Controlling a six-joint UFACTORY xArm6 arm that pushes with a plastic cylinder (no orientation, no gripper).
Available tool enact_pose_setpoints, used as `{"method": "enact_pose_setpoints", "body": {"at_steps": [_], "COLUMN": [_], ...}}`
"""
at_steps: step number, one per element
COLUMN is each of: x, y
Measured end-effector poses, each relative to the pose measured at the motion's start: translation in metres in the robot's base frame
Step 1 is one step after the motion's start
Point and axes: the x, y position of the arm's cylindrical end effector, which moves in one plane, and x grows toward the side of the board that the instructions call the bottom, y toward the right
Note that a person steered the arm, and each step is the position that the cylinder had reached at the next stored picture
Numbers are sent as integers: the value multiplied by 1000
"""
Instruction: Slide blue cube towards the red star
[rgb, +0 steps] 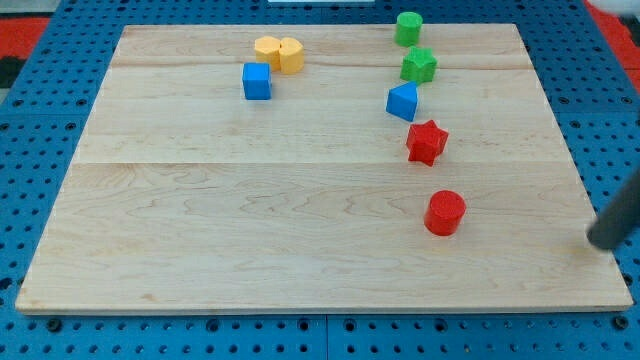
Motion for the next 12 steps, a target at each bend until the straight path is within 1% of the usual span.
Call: {"method": "enact_pose_setpoints", "body": {"at_steps": [1,2,3,4,6,7,10,11,12], "x": [32,32,22,-12,-86,-122,-211,-236,-259], "y": [-75,-187,-284,-341,-433,-470,-456,-444,-413]}}
